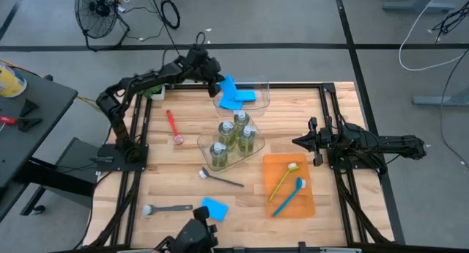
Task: Pick & Place Kitchen Sink Supplies
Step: Put the blue sponge into the top transparent bin, then put the orange dish brush into the orange bin
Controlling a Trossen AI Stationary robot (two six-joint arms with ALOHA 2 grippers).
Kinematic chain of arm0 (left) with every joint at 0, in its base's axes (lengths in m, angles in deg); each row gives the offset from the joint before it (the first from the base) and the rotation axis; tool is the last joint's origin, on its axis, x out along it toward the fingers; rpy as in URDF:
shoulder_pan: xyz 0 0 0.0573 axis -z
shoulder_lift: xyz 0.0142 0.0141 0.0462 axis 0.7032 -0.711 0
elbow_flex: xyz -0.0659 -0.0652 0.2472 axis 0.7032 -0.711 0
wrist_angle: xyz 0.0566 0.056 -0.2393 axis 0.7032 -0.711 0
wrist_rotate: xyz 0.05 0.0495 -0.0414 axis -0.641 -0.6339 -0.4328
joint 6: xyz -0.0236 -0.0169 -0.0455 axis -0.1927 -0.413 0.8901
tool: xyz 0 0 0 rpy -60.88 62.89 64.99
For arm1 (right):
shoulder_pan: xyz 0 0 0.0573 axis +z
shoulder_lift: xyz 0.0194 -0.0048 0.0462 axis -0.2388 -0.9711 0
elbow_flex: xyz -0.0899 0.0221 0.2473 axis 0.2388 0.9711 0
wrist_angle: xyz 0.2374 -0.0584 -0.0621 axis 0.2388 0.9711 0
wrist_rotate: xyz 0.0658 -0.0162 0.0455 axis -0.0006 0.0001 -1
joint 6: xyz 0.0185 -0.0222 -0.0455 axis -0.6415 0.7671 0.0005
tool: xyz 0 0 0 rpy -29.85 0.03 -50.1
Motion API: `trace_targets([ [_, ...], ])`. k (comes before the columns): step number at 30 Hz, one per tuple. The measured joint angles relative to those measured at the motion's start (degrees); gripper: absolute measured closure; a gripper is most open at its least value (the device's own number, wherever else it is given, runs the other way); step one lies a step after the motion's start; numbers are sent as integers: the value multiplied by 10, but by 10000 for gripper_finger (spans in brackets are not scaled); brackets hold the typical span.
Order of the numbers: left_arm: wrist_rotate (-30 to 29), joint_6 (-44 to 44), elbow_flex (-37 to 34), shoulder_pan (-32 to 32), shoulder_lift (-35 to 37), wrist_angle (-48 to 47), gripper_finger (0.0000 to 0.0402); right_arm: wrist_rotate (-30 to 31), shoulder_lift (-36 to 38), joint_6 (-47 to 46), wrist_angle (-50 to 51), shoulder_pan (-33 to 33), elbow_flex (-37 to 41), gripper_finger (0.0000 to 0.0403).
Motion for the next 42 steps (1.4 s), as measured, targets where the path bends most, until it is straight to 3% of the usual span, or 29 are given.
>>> trace_targets([
  [9,-17,-2,0,-3,-29,0,396,0,0,0,0,0,0,396],
  [14,-9,-28,0,-3,-29,-4,374,0,0,0,0,0,0,396],
  [26,-48,13,0,-2,-16,-77,219,0,0,0,0,0,0,396],
  [30,-48,13,0,0,14,-108,186,0,0,0,0,0,0,396],
  [42,-89,-1,0,40,130,-203,183,0,0,0,0,0,0,396],
])
